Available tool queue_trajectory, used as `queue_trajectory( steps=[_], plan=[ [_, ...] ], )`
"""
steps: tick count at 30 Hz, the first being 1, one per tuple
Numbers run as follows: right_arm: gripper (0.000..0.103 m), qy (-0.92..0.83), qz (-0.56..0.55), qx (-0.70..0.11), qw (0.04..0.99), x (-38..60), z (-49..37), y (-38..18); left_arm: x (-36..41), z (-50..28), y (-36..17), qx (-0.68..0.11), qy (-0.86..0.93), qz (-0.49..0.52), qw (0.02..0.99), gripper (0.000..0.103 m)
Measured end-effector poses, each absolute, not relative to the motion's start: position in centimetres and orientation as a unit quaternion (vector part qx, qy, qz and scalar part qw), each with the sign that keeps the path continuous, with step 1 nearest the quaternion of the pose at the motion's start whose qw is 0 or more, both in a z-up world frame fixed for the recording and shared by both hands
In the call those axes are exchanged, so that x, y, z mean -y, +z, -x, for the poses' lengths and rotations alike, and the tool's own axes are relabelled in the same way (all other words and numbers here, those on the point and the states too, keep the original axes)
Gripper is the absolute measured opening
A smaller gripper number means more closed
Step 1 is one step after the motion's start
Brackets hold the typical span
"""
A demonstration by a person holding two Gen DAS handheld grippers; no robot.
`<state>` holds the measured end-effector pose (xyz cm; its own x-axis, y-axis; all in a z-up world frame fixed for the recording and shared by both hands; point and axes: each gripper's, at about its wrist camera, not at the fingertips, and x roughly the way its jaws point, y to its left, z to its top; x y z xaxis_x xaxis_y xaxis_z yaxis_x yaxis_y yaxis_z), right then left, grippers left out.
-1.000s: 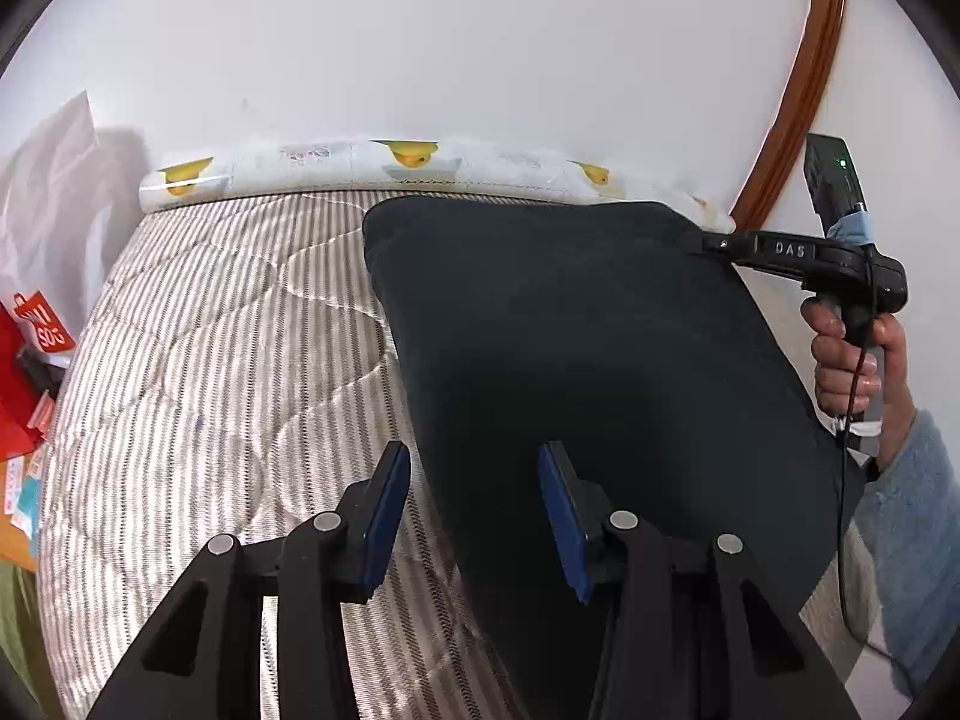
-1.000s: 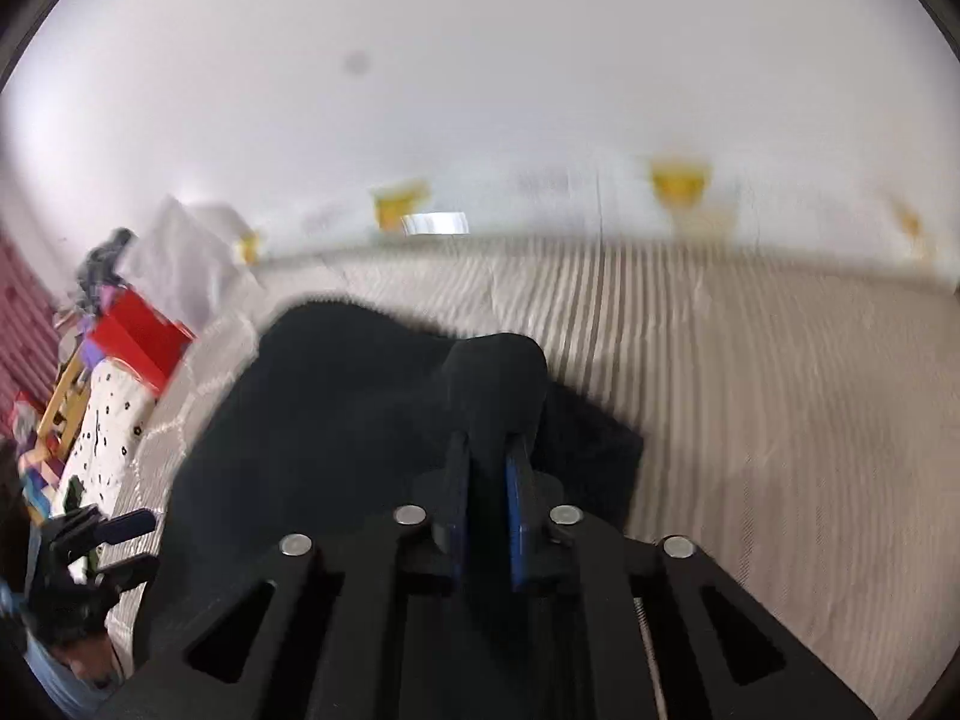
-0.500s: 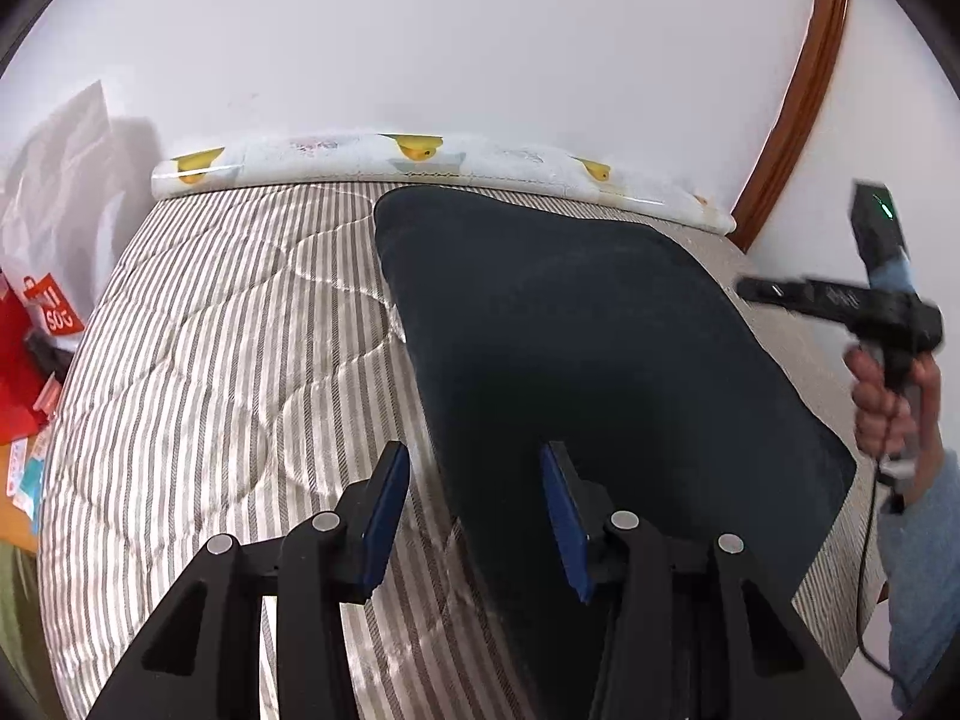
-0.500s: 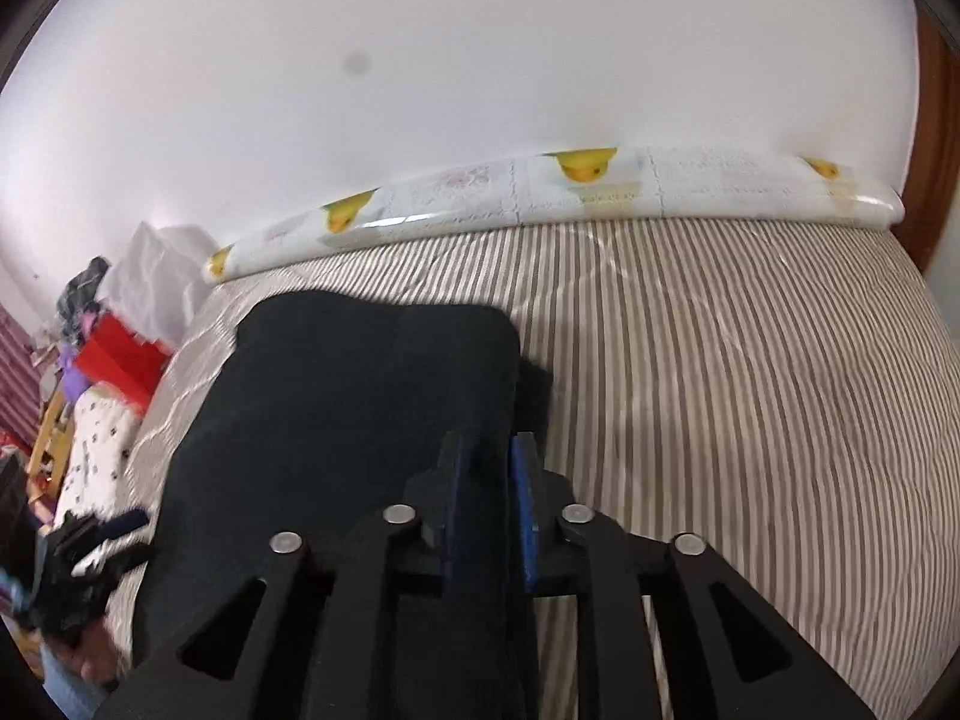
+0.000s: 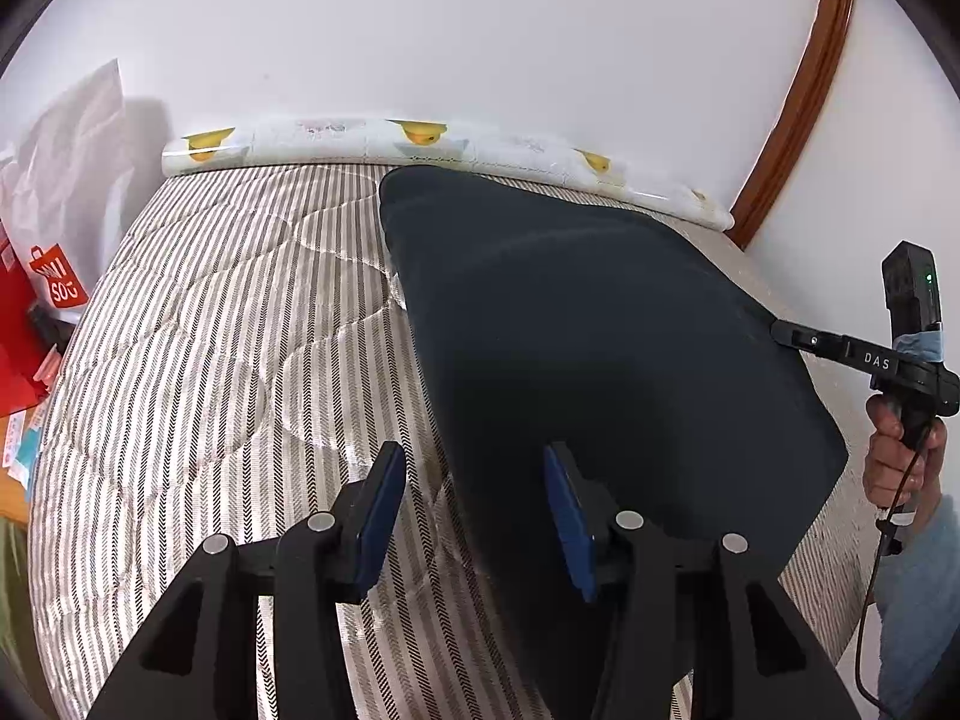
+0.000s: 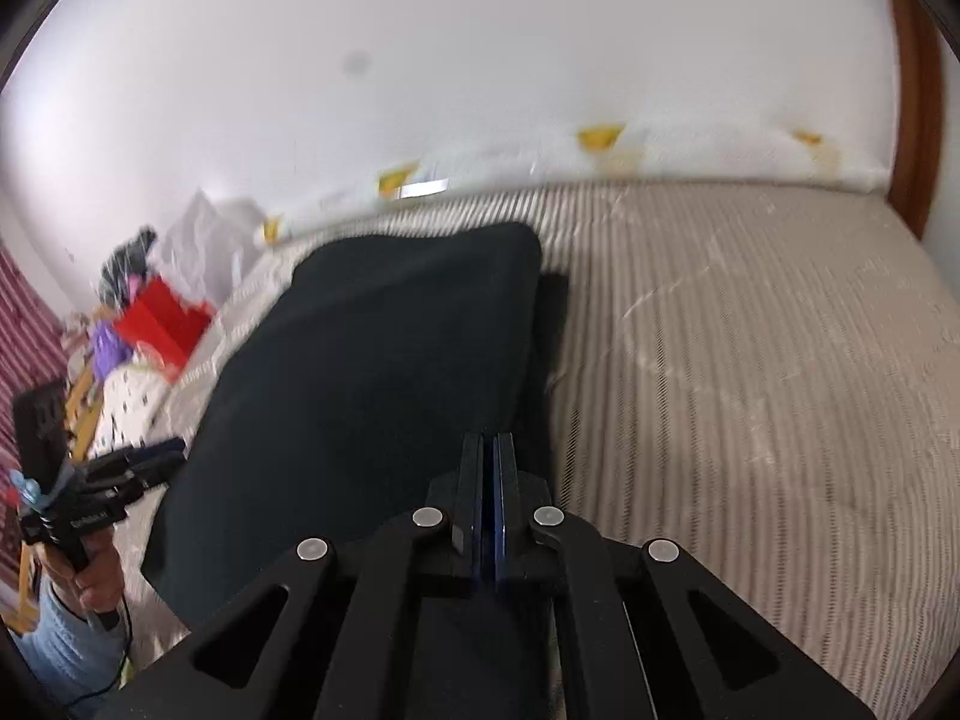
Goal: Fold small clothes
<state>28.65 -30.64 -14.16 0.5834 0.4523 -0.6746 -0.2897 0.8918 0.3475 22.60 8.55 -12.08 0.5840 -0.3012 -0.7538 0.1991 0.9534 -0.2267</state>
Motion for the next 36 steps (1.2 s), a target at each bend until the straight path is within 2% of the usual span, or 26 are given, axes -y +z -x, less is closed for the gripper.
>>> queue_trajectory(
  steps=[5, 12, 17, 21, 22, 24, 25, 26, 30, 32, 36],
  plan=[
    [0.002, 0.167, -0.038, -0.401, 0.900, 28.4, -28.0, -13.5, -8.4, -22.6, -11.8, -0.433, -0.135, 0.049, 0.890, 0.045],
    [0.002, 0.140, -0.029, -0.433, 0.890, 28.2, -28.5, -15.3, -8.1, -22.2, -11.6, -0.428, -0.125, 0.023, 0.895, 0.045],
    [0.004, 0.112, -0.016, -0.418, 0.901, 28.0, -27.7, -13.6, -8.5, -22.0, -11.3, -0.427, -0.127, 0.028, 0.895, 0.045],
    [0.010, 0.107, -0.015, -0.384, 0.917, 27.8, -25.3, -11.5, -8.1, -21.3, -10.9, -0.424, -0.128, 0.028, 0.896, 0.045],
    [0.013, 0.103, -0.019, -0.381, 0.919, 27.7, -24.5, -11.1, -7.9, -21.1, -10.7, -0.423, -0.128, 0.028, 0.897, 0.045],
    [0.028, 0.089, -0.015, -0.378, 0.921, 27.5, -23.2, -10.6, -7.3, -20.3, -10.2, -0.423, -0.121, 0.027, 0.897, 0.045],
    [0.042, 0.076, -0.011, -0.377, 0.923, 27.5, -22.1, -10.3, -7.0, -19.7, -9.7, -0.421, -0.121, 0.028, 0.899, 0.045],
    [0.050, 0.068, -0.014, -0.373, 0.925, 27.5, -21.3, -10.0, -6.8, -19.1, -9.3, -0.417, -0.121, 0.028, 0.900, 0.045],
    [0.059, 0.052, -0.042, -0.380, 0.922, 27.9, -18.0, -8.8, -5.8, -15.9, -7.2, -0.402, -0.107, 0.016, 0.909, 0.047],
    [0.062, 0.050, -0.040, -0.385, 0.921, 27.9, -16.0, -8.2, -5.4, -14.4, -6.2, -0.392, -0.101, 0.013, 0.914, 0.066],
    [0.063, 0.039, -0.023, -0.370, 0.928, 27.6, -11.5, -6.6, -4.7, -10.8, -4.0, -0.368, -0.086, 0.005, 0.926, 0.071]
  ],
)
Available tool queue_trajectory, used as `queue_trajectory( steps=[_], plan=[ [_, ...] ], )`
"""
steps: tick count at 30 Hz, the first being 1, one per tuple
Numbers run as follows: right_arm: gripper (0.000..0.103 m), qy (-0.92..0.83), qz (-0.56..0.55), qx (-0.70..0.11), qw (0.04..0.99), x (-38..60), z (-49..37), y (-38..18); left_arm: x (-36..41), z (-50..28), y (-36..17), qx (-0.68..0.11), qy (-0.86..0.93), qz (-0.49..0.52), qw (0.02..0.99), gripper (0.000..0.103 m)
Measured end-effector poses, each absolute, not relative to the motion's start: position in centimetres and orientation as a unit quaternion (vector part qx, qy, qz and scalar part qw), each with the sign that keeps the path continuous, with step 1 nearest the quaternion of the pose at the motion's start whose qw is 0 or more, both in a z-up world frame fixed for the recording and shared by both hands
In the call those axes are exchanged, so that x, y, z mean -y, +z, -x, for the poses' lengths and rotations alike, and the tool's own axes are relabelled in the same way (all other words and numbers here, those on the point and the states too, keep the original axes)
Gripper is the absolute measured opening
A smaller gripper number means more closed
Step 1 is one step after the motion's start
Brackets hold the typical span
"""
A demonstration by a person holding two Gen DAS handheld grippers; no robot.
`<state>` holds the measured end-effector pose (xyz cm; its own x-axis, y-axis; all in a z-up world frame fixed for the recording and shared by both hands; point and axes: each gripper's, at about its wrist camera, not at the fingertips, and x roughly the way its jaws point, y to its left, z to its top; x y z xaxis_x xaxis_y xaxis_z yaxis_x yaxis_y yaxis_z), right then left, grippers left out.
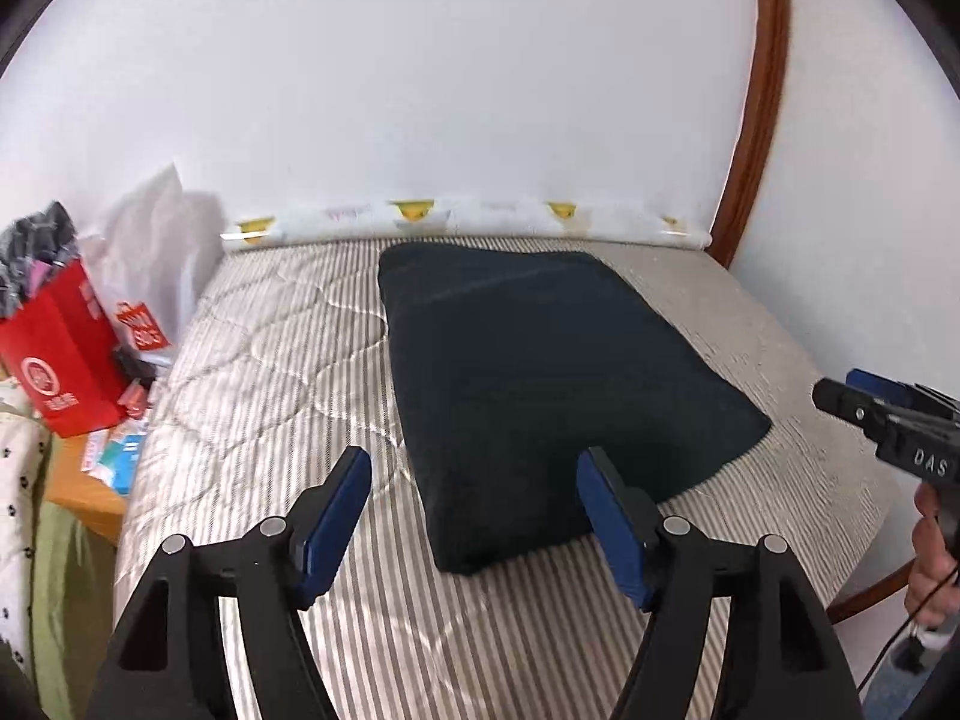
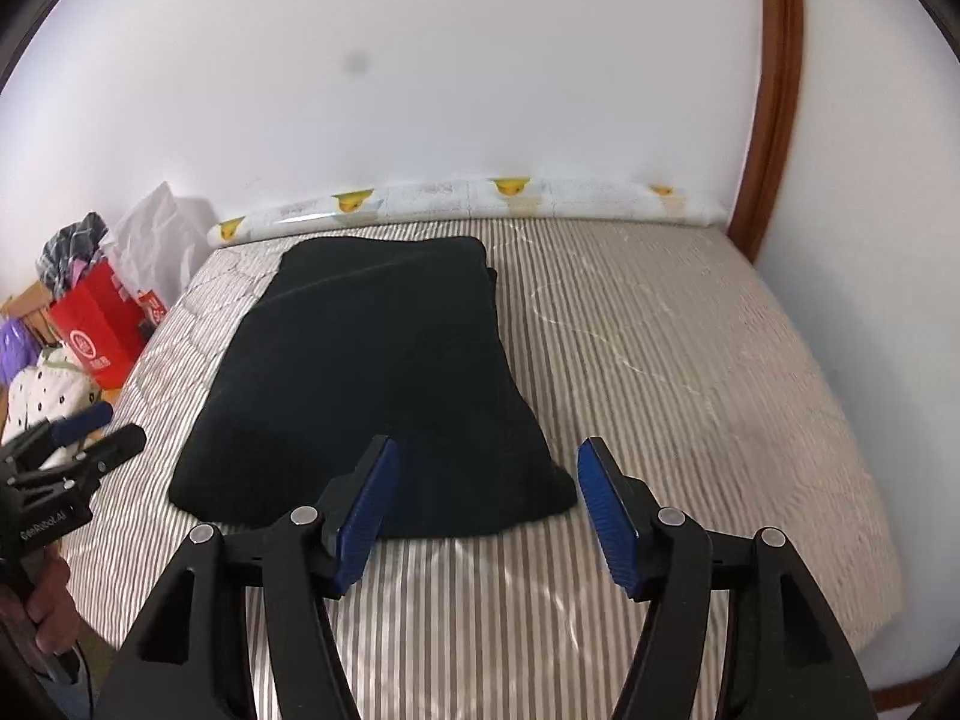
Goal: Fold small clothes
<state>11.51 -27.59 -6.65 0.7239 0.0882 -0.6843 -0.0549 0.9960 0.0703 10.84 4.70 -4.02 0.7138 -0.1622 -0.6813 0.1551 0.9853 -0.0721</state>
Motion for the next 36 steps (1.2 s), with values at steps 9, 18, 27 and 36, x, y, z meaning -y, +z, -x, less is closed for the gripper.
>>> queue_trajectory(
  steps=[9, 18, 27, 36],
  plan=[
    [0.100, 0.011, -0.015, -0.323, 0.946, 28.0, -3.3, -4.0, -3.2, -4.4, -0.9, -0.337, -0.062, -0.013, 0.939, 0.084],
    [0.101, 0.002, -0.026, -0.328, 0.944, 28.5, 1.2, -3.1, -2.6, -0.8, 0.9, -0.326, -0.064, -0.015, 0.943, 0.088],
    [0.101, -0.006, -0.026, -0.318, 0.948, 29.2, 3.0, -2.6, -1.7, 0.4, 1.4, -0.315, -0.055, -0.024, 0.947, 0.088],
    [0.101, -0.004, -0.027, -0.320, 0.947, 29.0, 3.1, -2.6, -1.5, 0.3, 1.5, -0.317, -0.055, -0.022, 0.947, 0.089]
  ],
)
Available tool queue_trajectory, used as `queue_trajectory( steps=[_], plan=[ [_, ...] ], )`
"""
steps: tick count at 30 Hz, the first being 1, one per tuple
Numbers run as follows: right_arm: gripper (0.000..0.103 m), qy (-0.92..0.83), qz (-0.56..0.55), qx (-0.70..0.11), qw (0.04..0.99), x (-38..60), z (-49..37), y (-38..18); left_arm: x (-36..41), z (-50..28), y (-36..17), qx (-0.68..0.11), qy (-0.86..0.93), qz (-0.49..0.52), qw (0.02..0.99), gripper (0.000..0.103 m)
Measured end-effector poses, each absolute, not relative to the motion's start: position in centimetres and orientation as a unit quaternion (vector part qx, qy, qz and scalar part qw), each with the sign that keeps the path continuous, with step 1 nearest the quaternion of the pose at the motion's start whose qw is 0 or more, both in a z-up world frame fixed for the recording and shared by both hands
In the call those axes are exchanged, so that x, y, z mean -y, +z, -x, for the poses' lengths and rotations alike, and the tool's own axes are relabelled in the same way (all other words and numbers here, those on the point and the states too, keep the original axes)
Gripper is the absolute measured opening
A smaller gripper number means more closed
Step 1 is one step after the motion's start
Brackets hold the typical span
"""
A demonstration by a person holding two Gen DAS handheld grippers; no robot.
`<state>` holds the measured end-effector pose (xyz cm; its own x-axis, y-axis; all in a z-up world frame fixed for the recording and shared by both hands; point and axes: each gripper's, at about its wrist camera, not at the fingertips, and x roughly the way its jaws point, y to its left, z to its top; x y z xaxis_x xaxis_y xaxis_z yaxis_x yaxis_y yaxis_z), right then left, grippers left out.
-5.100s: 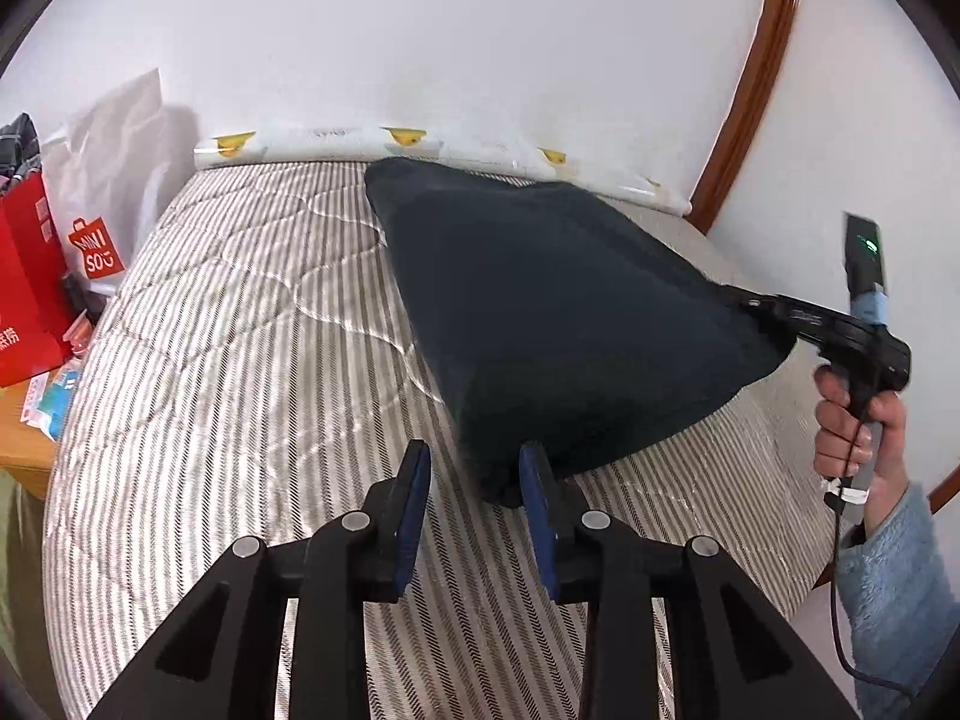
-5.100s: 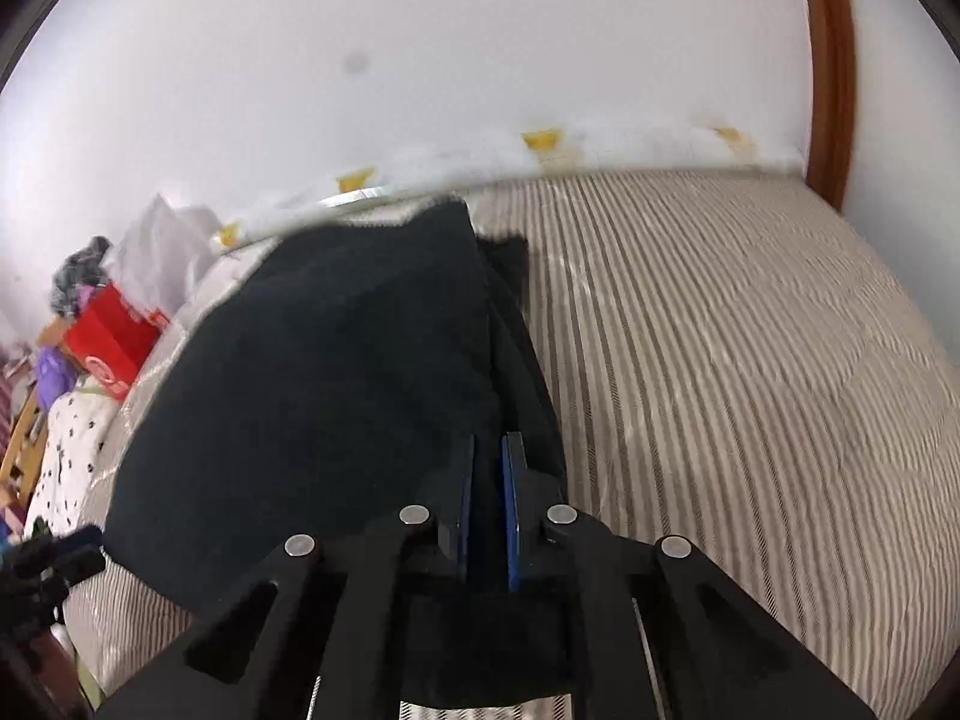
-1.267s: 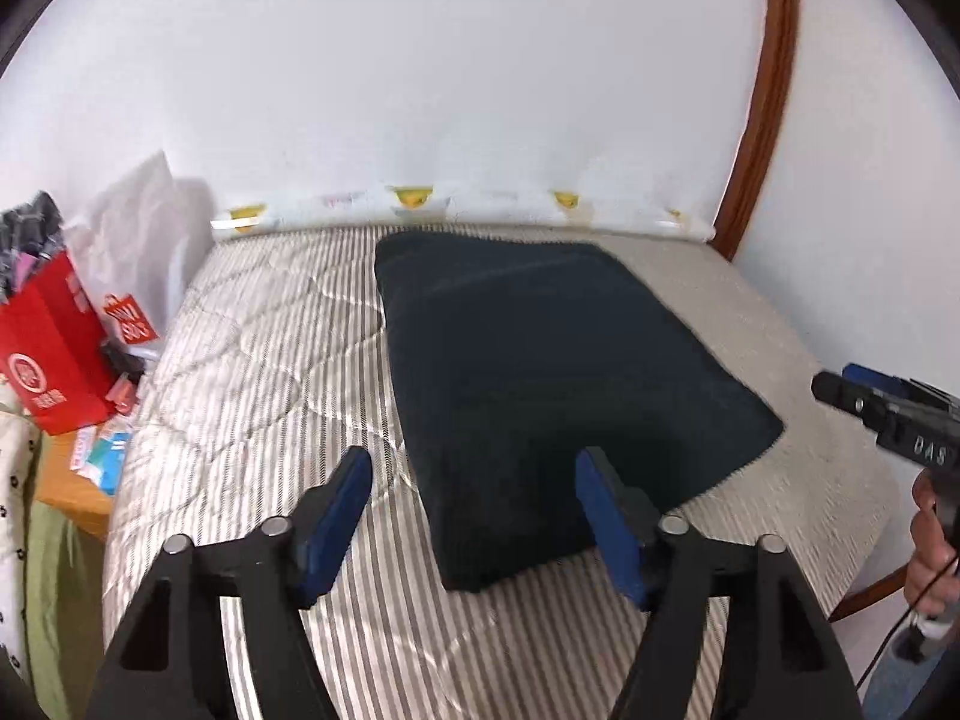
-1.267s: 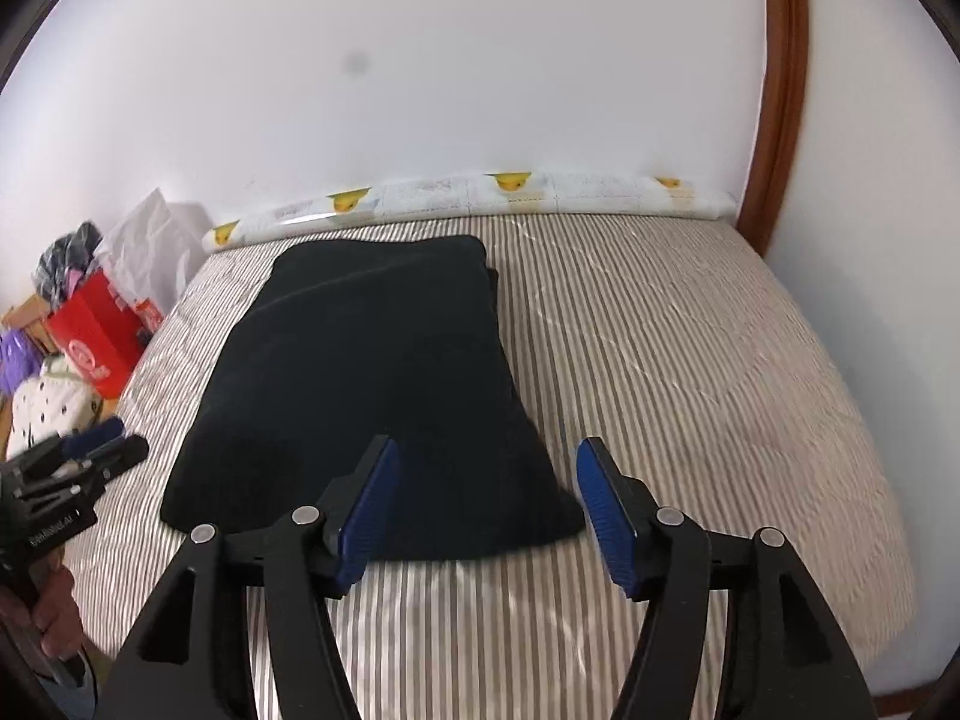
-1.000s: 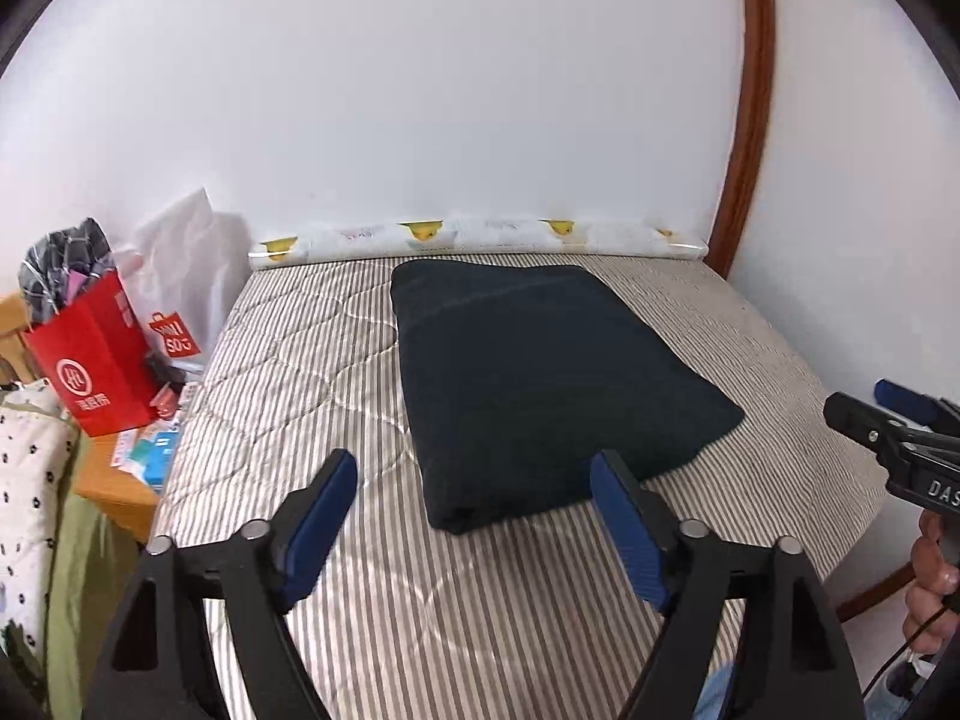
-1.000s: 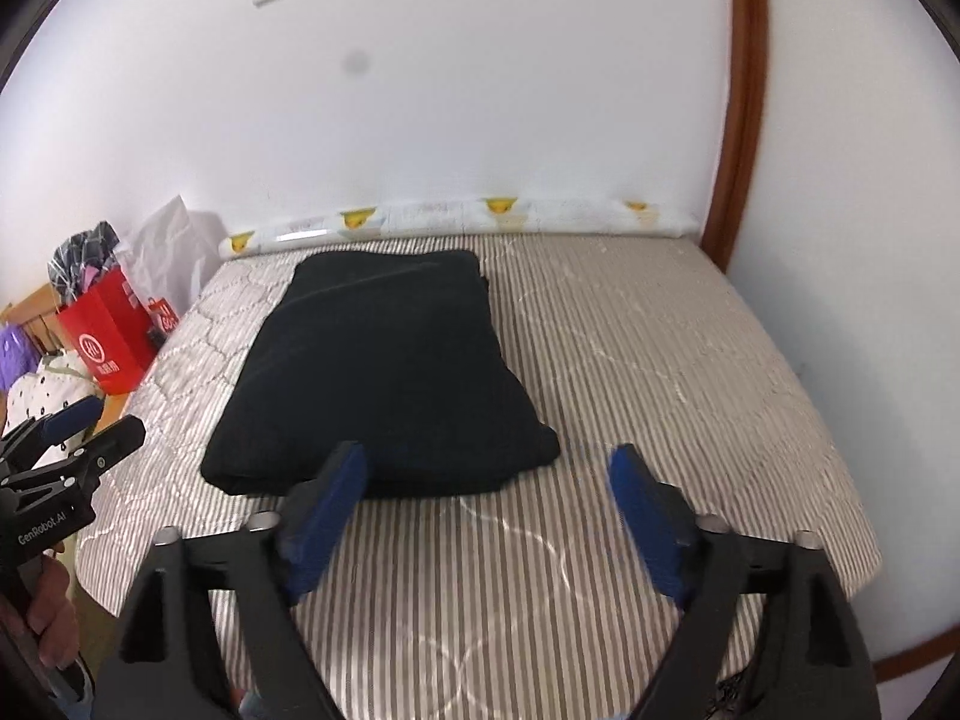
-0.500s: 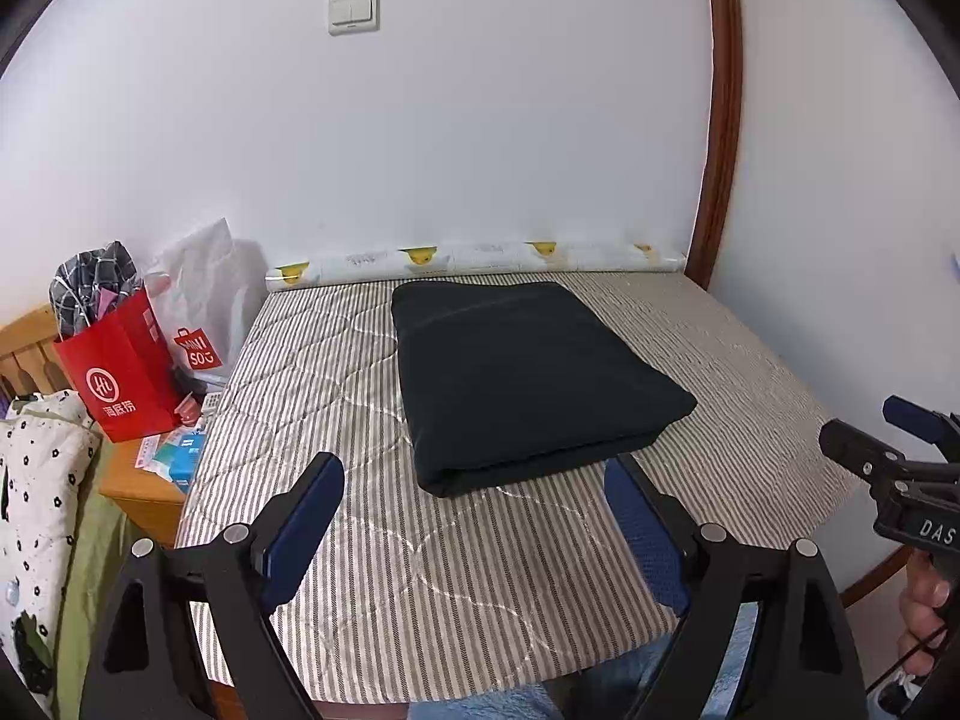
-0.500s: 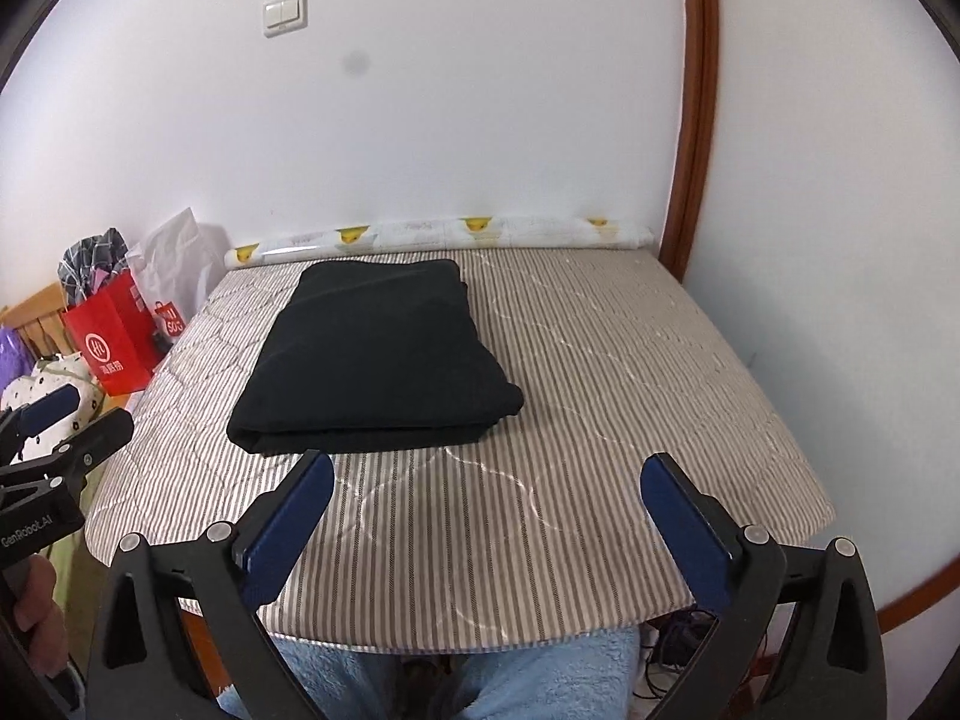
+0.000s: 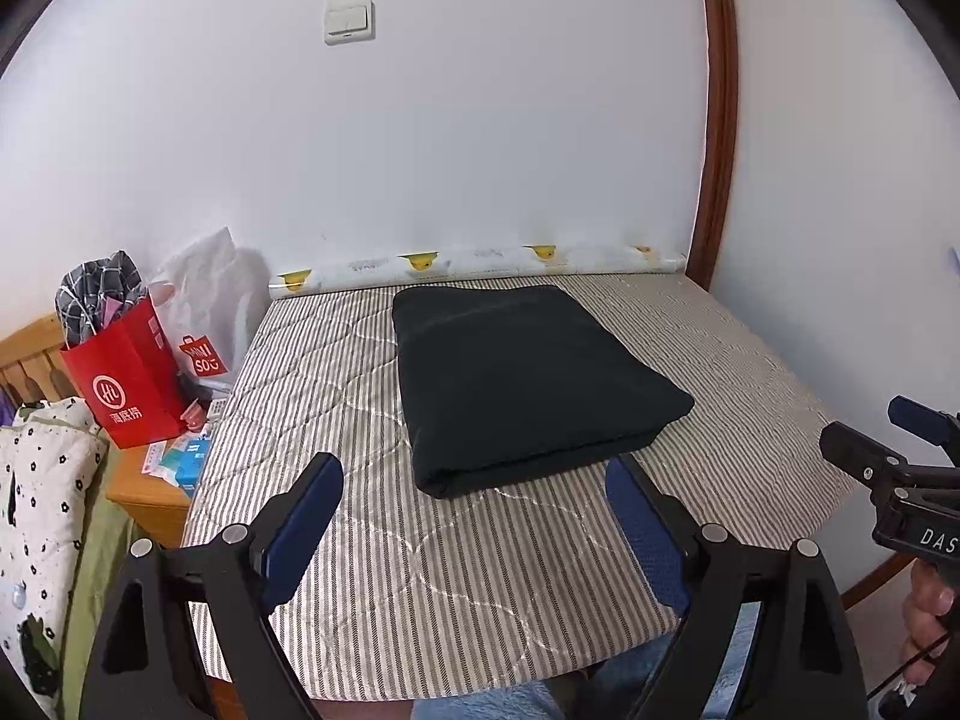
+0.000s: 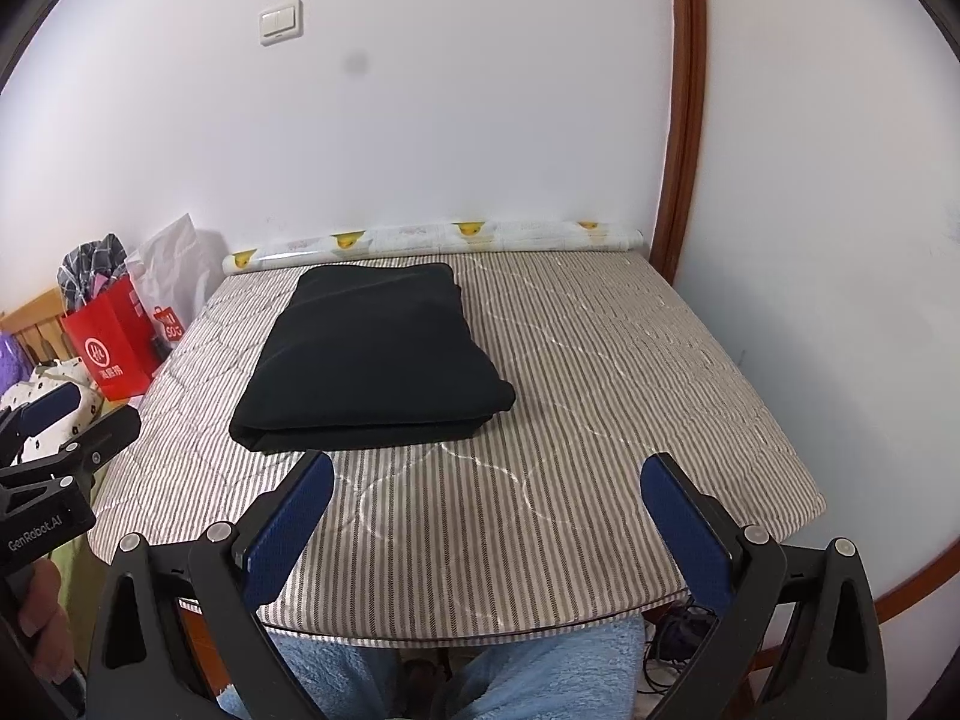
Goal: Fold small clothes
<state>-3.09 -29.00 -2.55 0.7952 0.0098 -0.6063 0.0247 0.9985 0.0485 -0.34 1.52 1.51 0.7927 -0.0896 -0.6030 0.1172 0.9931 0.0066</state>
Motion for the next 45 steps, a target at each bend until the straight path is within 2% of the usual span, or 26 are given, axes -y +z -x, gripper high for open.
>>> queue_trajectory(
  steps=[45],
  plan=[
    [0.101, -0.008, -0.019, -0.317, 0.948, 28.50, 3.06, -2.43, -2.47, 0.47, 1.40, -0.323, -0.045, -0.012, 0.945, 0.089]
  ],
)
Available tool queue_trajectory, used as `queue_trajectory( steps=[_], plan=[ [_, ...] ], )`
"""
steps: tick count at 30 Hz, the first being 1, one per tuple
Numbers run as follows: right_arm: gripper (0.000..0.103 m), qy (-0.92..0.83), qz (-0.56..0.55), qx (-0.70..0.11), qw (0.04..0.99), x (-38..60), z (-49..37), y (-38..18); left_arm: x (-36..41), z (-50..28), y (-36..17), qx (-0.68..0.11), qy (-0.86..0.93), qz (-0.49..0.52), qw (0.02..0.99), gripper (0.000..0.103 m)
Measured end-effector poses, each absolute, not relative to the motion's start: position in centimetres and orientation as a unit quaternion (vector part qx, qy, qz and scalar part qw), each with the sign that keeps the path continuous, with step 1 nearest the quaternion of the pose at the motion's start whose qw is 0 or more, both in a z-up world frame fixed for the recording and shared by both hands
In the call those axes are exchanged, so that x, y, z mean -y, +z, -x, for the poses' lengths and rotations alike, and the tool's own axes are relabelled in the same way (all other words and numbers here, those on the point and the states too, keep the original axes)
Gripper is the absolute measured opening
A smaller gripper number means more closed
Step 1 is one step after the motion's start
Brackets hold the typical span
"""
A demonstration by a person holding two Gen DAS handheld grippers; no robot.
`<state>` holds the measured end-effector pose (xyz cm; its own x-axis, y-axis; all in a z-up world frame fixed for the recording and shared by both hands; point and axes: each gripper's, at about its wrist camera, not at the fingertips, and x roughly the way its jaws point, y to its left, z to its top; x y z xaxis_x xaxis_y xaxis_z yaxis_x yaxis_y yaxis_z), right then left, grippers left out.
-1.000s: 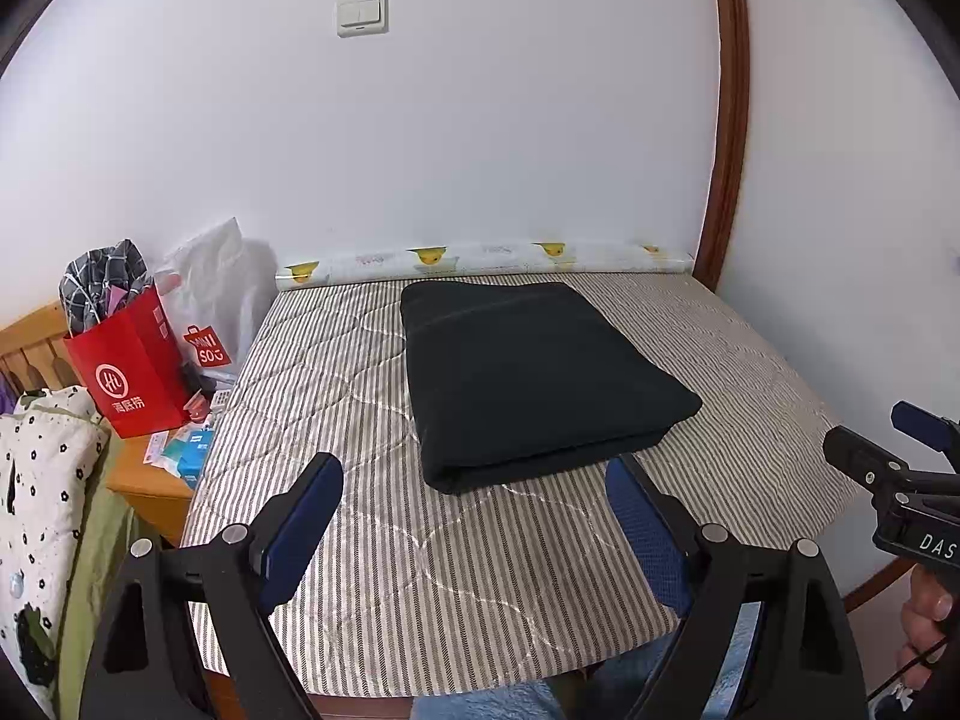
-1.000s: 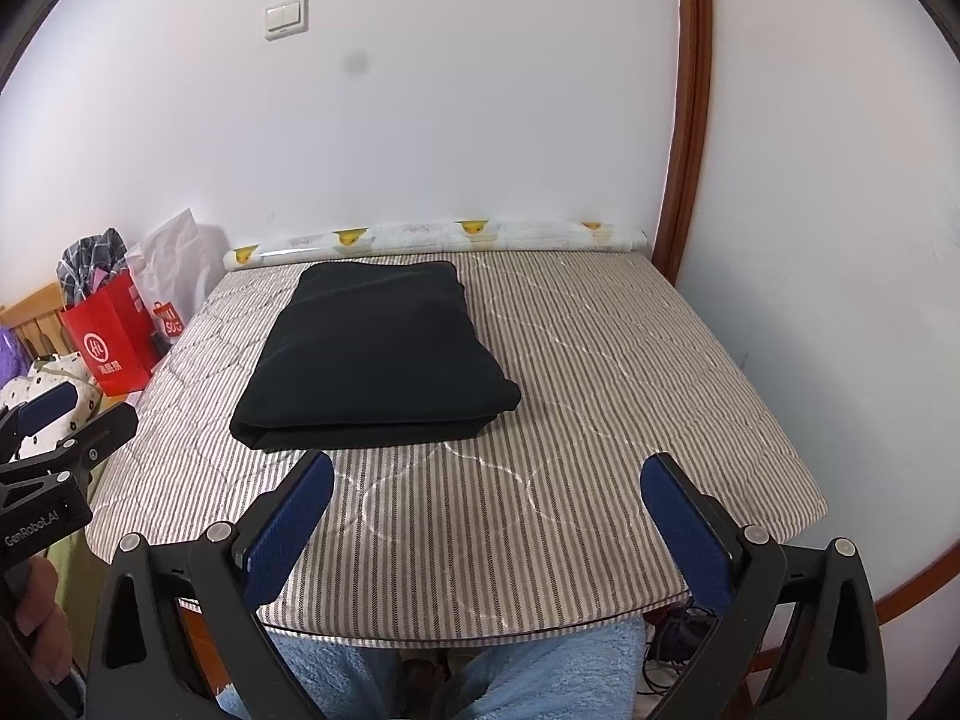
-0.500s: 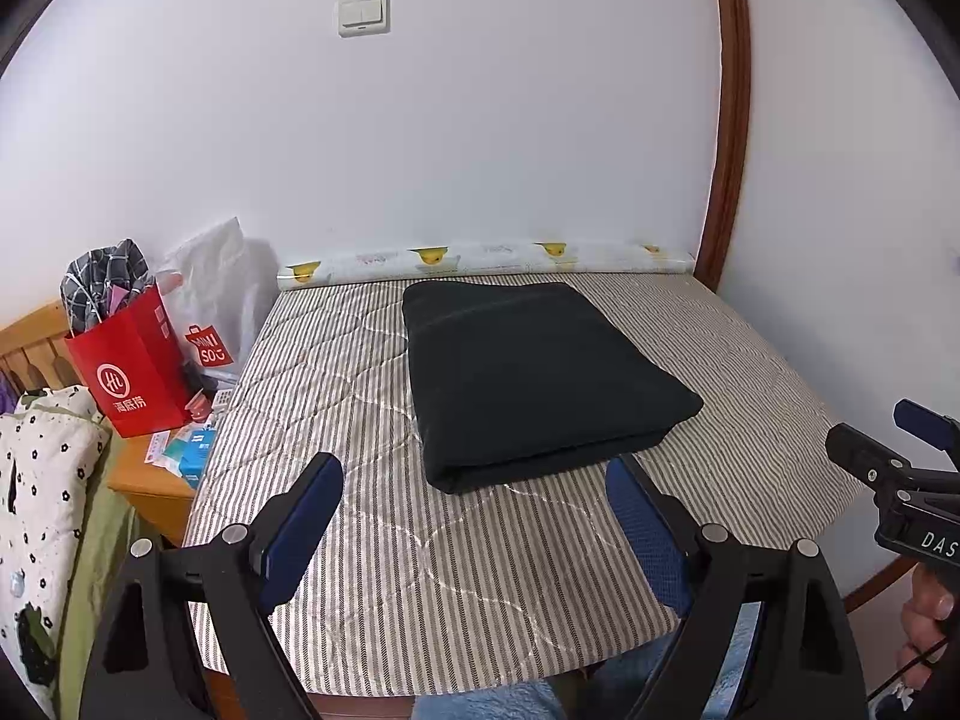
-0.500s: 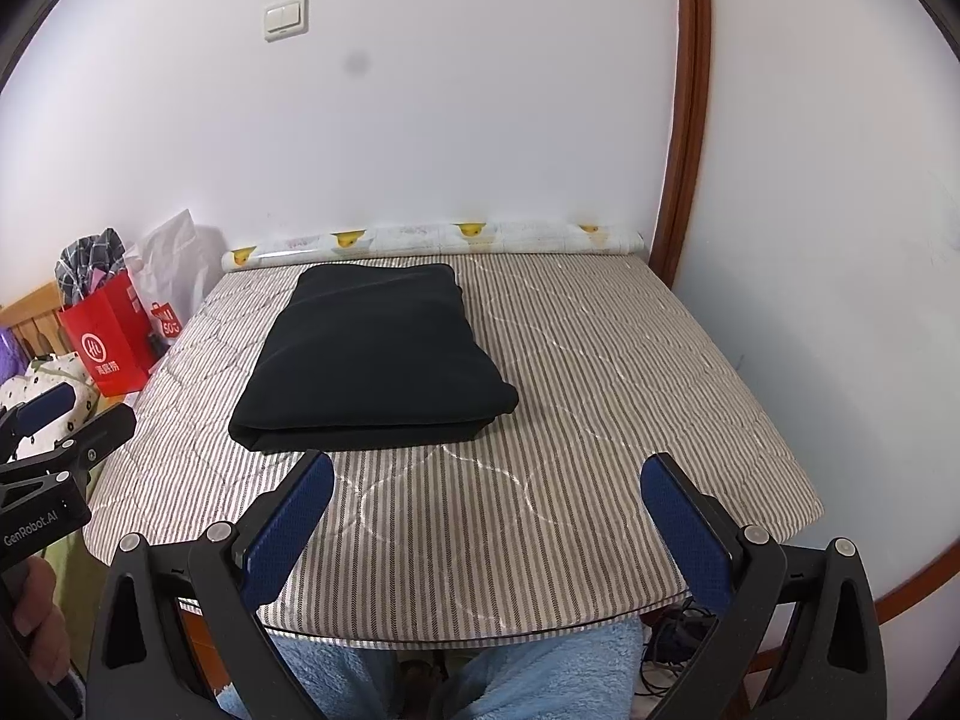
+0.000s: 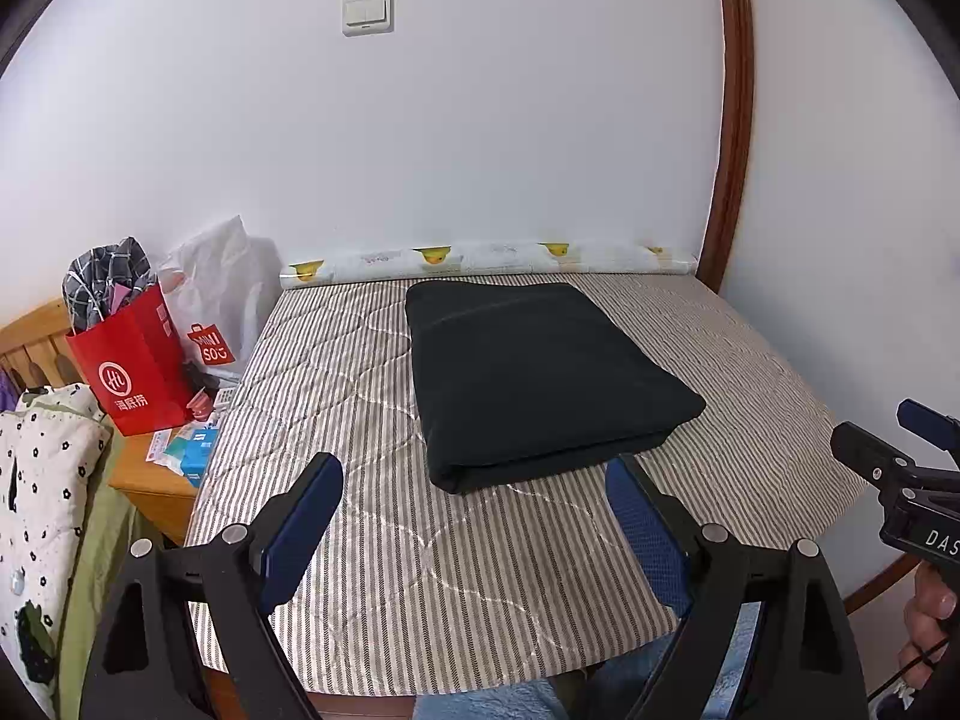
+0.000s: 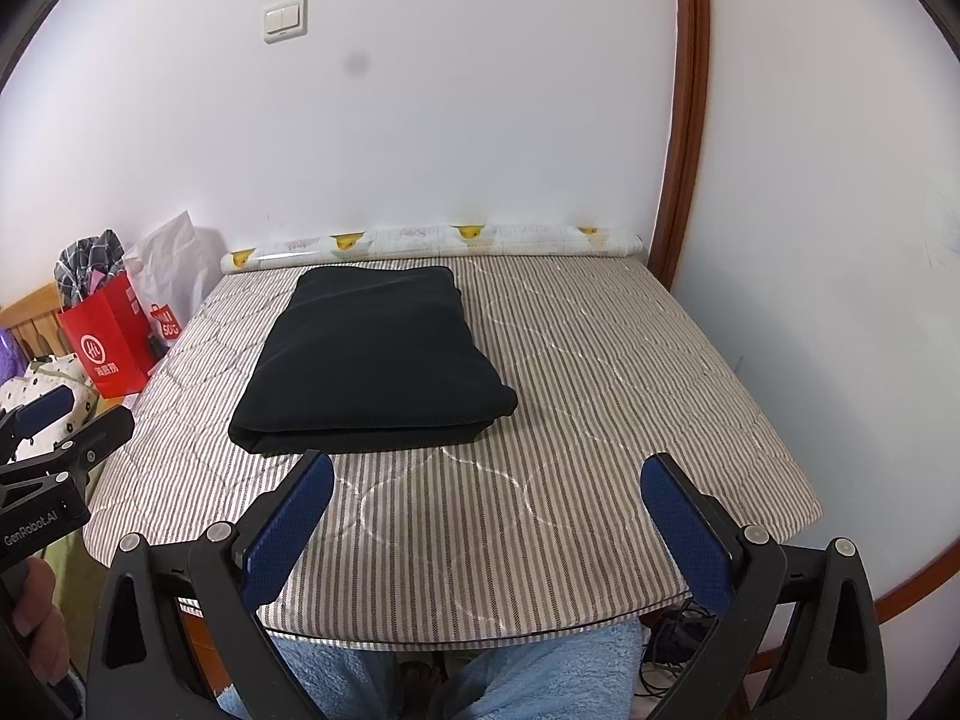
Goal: Fold small clothes
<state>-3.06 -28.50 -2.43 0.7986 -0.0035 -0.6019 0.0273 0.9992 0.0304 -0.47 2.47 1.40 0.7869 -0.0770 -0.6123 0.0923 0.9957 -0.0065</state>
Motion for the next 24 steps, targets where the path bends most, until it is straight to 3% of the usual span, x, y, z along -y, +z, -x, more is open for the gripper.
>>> queue_trajectory(
  steps=[24],
  plan=[
    [0.101, -0.014, -0.021, -0.315, 0.949, 28.53, 3.08, -2.19, -2.55, 0.41, 1.62, -0.323, -0.045, -0.012, 0.945, 0.089]
  ],
)
